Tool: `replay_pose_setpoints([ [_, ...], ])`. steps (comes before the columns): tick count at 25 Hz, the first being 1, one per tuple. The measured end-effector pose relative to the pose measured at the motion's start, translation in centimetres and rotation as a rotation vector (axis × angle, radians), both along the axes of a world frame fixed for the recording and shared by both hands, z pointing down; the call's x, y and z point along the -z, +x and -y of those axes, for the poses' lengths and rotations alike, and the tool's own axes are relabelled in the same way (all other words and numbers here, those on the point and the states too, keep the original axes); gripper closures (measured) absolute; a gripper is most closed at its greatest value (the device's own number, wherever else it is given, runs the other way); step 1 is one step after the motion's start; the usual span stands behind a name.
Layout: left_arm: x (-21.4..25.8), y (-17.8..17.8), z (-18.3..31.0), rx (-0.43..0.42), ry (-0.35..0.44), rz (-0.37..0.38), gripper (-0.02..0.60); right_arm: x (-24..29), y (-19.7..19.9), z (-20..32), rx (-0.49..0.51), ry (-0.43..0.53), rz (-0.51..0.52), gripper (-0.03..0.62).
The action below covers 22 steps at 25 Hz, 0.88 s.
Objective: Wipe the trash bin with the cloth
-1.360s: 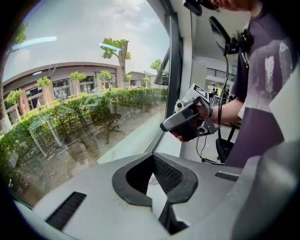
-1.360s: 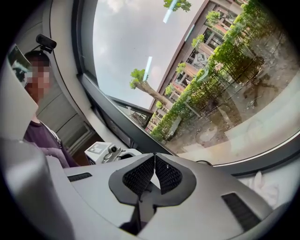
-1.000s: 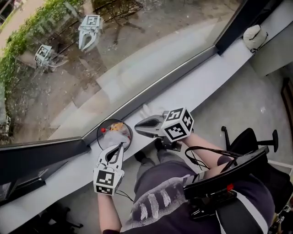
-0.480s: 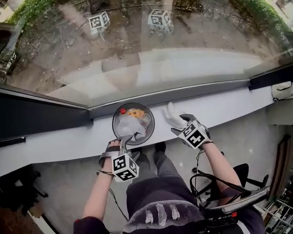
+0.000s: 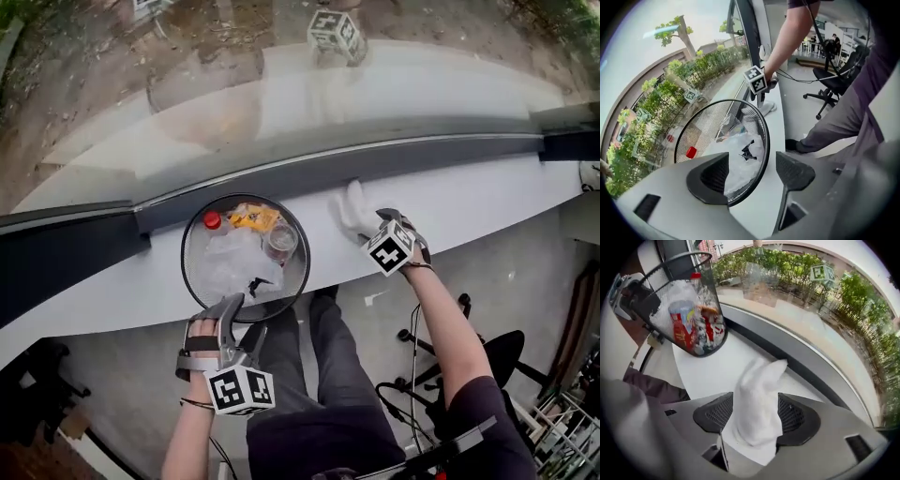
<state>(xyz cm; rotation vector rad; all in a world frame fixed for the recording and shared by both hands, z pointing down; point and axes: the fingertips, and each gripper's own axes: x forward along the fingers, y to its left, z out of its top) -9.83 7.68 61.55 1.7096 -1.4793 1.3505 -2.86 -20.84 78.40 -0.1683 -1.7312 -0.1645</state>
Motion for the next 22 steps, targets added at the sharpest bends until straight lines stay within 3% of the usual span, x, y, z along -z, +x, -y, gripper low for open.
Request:
replay_pose_setpoints([
  [4, -0.5, -0.8, -0.2, 0.011, -0.013, 0.045, 0.364, -4.7, 1.3, 0.3, 0.031, 0.009, -0.044, 0.315],
  [6, -0.2, -1.0, -0.3, 0.017, -0.017, 0.058, 0.376, -6.2, 2.0, -0.2, 0.055, 0.015, -0.064, 0.32],
  [8, 0.1, -1.0, 0.0, 0.016, -0.019, 0.068, 0.376, -6.6, 2.1, -0.4, 0.08, 0.028, -0.056, 0.504],
  [11, -0.1, -0.7, 0.0, 0.031, -0.064, 0.058, 0.405, -6.2, 2.2, -1.3, 0.07, 0.008, -0.028, 0.542],
  [14, -0.6, 0.8, 0.8, 0.069, -0.098, 0.014, 0.437, -3.3, 2.3, -3.4, -0.036, -0.14, 0.062, 0.543],
  [18, -0.8, 2.3, 1.6, 0.111, -0.102, -0.052, 0.497, 6.6, -2.6, -6.6, -0.224, -0.42, 0.386, 0.546],
  [22, 0.5, 3.4, 3.5, 0.139, -0.029, -0.143, 0.515, 14.4, -7.6, -6.6, -0.417, -0.663, 0.623, 0.546],
])
